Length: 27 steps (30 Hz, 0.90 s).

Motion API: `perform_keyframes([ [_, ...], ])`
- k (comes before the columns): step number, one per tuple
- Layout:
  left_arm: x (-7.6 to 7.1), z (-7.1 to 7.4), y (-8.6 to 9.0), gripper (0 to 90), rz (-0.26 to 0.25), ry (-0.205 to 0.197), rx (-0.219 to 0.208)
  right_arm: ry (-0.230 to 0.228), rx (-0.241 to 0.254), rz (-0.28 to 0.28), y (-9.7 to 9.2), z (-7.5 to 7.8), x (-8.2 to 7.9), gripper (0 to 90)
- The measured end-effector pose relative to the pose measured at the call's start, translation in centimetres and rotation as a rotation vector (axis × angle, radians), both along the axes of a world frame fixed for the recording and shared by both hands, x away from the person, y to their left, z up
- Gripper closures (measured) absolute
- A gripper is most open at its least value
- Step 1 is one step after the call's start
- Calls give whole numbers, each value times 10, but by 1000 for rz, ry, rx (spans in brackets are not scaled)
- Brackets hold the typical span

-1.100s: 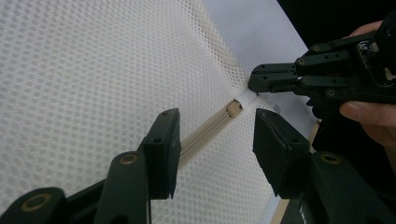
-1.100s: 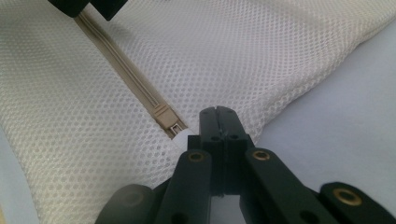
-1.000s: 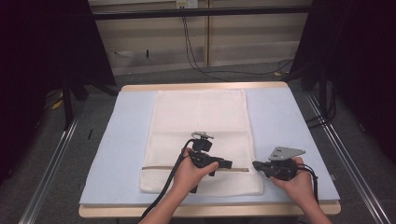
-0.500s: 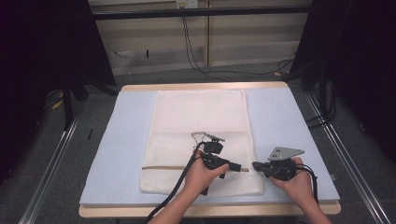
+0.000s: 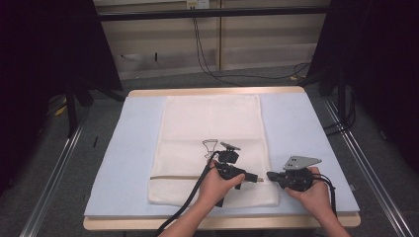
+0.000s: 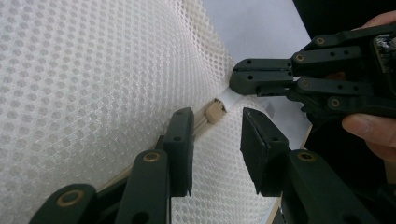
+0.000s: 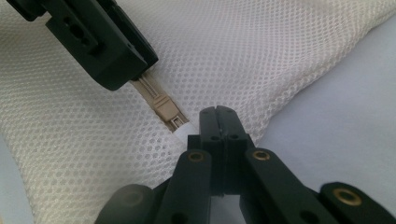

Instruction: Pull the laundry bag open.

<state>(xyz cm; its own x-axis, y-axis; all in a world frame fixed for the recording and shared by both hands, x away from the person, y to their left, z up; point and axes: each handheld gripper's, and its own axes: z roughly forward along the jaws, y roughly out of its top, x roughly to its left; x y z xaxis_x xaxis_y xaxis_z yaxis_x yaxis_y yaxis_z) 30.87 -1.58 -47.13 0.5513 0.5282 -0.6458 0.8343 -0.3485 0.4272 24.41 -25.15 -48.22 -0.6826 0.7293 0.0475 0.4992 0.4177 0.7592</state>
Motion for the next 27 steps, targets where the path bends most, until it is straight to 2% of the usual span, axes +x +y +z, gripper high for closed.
perform_keyframes([
  [3, 0, 0, -1, 643, 1, -4, 8, 0, 0, 0, 0, 0, 0, 900],
  [6, 0, 0, -3, 648, 16, 8, 5, -3, -2, -2, 1, -1, 0, 900],
  [8, 0, -1, -4, 654, -4, 13, 10, -3, -2, -2, 1, -1, 0, 900],
  [9, -1, -2, -6, 660, 10, 18, 4, -4, -3, -2, 1, -1, 0, 900],
  [11, -1, -2, -7, 672, 3, 18, 23, -4, -3, -2, 1, -1, 0, 900],
  [13, -1, -3, -9, 689, 14, 29, 17, -3, -4, -7, 1, -1, 0, 900],
  [16, 0, -4, -11, 700, 26, 36, 32, -1, 0, -10, 1, -2, -1, 900],
  [17, 0, -4, -12, 702, 25, 57, 23, 3, 2, -9, 1, -2, -1, 900],
  [18, 1, -4, -13, 713, 44, 58, 28, 4, 2, -8, 1, -2, -1, 900],
  [20, 0, -6, -15, 728, 51, 69, 16, 5, 2, -8, 1, -2, -1, 900],
  [22, 0, -6, -16, 749, 43, 54, 32, 6, 3, -9, 1, -2, -1, 900],
  [27, 0, -8, -22, 771, 69, 65, 25, 4, 2, -12, 2, -2, -1, 900],
])
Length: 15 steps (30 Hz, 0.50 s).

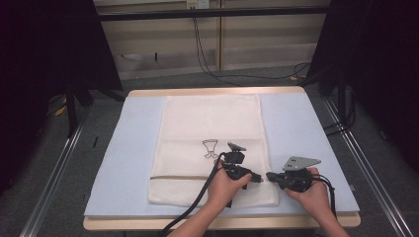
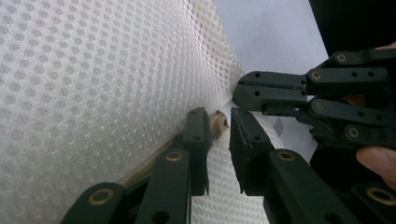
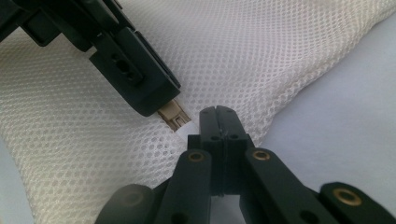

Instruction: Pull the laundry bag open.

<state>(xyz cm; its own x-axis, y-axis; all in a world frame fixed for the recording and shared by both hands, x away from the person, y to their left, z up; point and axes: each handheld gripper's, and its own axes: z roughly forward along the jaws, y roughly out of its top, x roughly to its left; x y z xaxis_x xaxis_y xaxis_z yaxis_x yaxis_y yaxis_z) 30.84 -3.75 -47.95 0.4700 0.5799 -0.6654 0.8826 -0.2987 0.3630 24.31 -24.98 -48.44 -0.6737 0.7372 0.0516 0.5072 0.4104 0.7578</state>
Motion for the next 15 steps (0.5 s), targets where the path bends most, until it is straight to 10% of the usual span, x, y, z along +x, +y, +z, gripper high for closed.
perform_keyframes([
  [15, 2, -6, -7, 871, 30, 47, -23, -6, 7, 3, -1, -2, -1, 900],
])
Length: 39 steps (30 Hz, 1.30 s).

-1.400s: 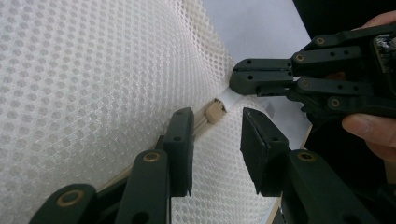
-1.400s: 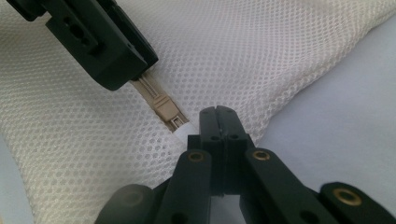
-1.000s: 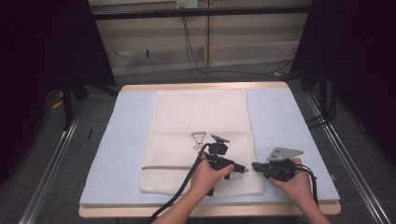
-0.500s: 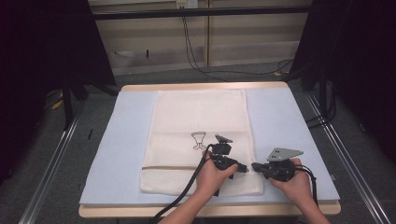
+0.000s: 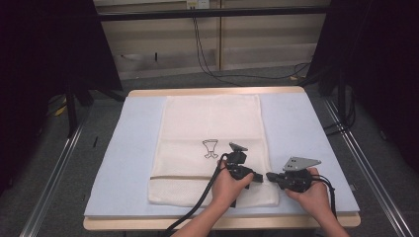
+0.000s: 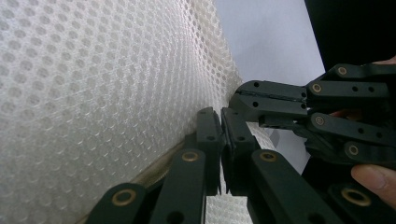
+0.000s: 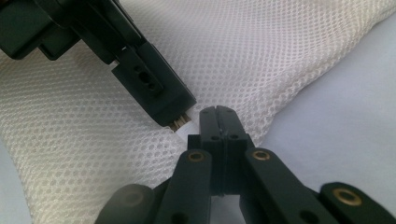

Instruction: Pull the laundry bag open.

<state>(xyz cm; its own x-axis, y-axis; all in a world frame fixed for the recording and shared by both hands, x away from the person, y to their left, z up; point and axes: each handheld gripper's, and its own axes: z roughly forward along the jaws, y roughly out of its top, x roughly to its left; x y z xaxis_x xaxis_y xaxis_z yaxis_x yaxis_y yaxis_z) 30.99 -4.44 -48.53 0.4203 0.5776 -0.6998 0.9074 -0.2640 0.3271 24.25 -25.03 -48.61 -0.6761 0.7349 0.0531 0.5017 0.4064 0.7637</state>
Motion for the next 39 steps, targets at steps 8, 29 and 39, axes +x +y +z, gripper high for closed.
perform_keyframes([
  [8, 3, 0, 3, 874, -14, 18, -3, -3, -9, 5, 0, 0, 0, 900],
  [29, 9, 5, 18, 874, -7, 73, -15, -1, -7, 13, -1, 0, 1, 900],
  [39, 11, 7, 24, 874, -17, 77, -18, 6, 2, 18, -1, 0, 2, 900],
])
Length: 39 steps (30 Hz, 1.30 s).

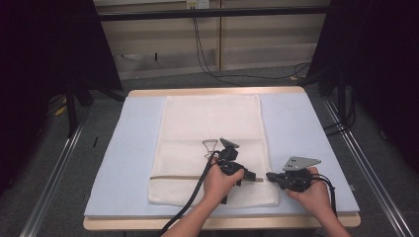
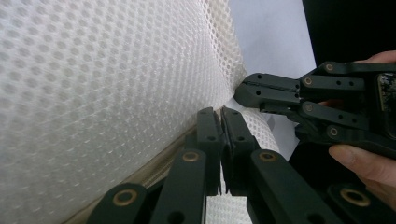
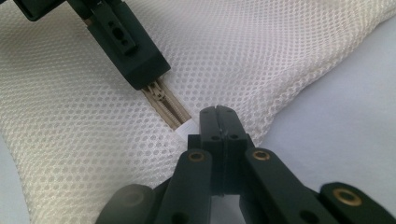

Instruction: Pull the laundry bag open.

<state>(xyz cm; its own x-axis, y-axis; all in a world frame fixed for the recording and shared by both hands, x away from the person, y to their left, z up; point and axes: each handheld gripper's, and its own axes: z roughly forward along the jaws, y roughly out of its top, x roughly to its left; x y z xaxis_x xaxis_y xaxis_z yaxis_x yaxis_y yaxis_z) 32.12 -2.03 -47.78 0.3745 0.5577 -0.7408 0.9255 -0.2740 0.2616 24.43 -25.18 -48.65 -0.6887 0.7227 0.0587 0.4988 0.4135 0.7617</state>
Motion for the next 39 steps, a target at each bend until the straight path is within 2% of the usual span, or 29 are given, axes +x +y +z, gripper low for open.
perform_keyframes([
  [1, 0, 0, 0, 874, -3, -1, 13, 0, 0, 0, 0, 0, 0, 900],
  [3, 0, 0, 1, 874, -5, 5, 3, 1, 0, -1, 0, 0, 0, 900],
  [7, 1, 2, 4, 874, -7, 2, 22, 4, 3, -6, 0, 0, 0, 900],
  [15, 4, 5, 10, 874, -9, 8, 16, 4, 3, -4, 0, 0, 0, 900],
  [16, 3, 5, 10, 874, -3, 2, 25, 4, 3, -6, 0, 0, 0, 900],
  [18, 4, 5, 11, 874, -8, 14, 13, 4, 2, -6, 0, 0, 0, 900],
  [23, 5, 6, 17, 874, 3, 10, 26, 3, 4, -6, 0, 0, 0, 900],
  [29, 6, 7, 22, 874, -6, 19, 10, 2, 4, -7, 0, 0, 0, 900],
  [31, 7, 7, 23, 874, -10, 12, 21, 3, 5, -8, 0, 0, 0, 900],
  [32, 7, 6, 23, 874, -4, 20, 7, 3, 5, -8, 0, 0, 0, 900],
  [33, 7, 6, 24, 874, -3, 17, 17, 3, 5, -8, 0, 0, 0, 900],
  [39, 8, 7, 29, 874, 1, 32, 7, 3, 2, -7, 0, 0, 0, 900],
])
